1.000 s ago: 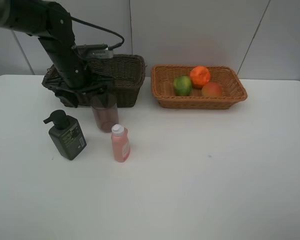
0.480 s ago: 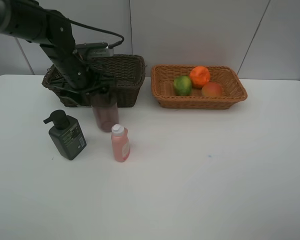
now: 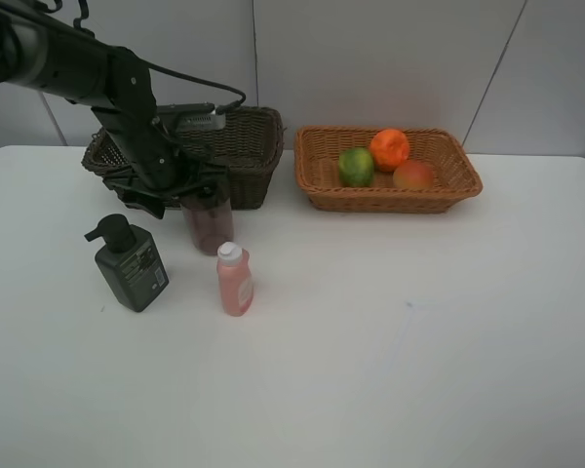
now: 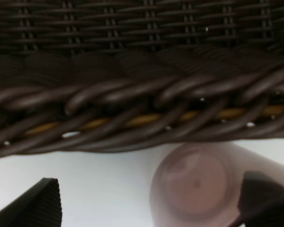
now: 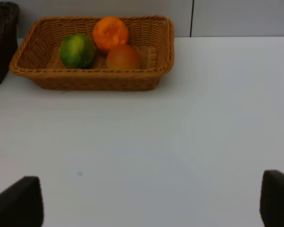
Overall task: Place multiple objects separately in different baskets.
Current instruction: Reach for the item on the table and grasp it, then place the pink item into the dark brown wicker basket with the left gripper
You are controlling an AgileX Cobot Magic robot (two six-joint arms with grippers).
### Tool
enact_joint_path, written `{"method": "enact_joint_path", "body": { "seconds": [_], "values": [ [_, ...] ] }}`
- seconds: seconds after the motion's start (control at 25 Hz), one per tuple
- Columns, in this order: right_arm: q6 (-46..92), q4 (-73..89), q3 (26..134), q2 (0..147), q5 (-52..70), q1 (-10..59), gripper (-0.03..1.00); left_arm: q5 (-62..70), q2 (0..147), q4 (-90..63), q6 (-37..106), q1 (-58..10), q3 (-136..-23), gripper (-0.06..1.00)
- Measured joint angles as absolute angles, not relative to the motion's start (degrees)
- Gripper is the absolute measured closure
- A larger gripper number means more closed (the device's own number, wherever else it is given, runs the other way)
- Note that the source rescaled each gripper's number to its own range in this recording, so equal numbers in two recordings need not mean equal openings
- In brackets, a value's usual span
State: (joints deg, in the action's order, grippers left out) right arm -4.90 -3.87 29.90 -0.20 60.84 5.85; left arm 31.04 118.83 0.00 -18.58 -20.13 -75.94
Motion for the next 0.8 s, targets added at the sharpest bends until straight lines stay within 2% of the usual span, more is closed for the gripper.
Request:
{"method": "enact_joint_path", "body": {
  "seconds": [0.16, 0.24, 0.36, 0.48, 0.56, 0.8],
  "values": [
    [-4.9, -3.9, 29.9, -0.2, 60.8, 5.8, -0.01, 30.9, 119.1, 0.0, -18.6, -20.1, -75.9, -0.02],
    [-4.9, -3.9, 29.9, -0.2, 60.8, 5.8, -0.01, 30.9, 119.1, 0.0, -18.6, -20.1, -75.9, 0.07],
    [-4.9, -3.9, 29.9, -0.2, 60.8, 5.8, -0.01, 30.9, 119.1, 0.0, -18.6, -20.1, -75.9, 0.40],
    [-4.9, -3.9, 29.9, -0.2, 60.8, 5.8, -0.01, 30.9, 119.1, 0.0, -18.6, -20.1, -75.9, 0.78],
    [-4.9, -3.9, 29.9, -0.2, 60.8, 5.8, -0.01, 30.9, 119.1, 0.0, -18.6, -20.1, -75.9, 0.94],
    [-4.9, -3.9, 29.9, -0.2, 60.8, 5.8, -0.01, 30.9, 119.1, 0.0, -18.6, -20.2, -75.9, 0.94]
  ]
}}
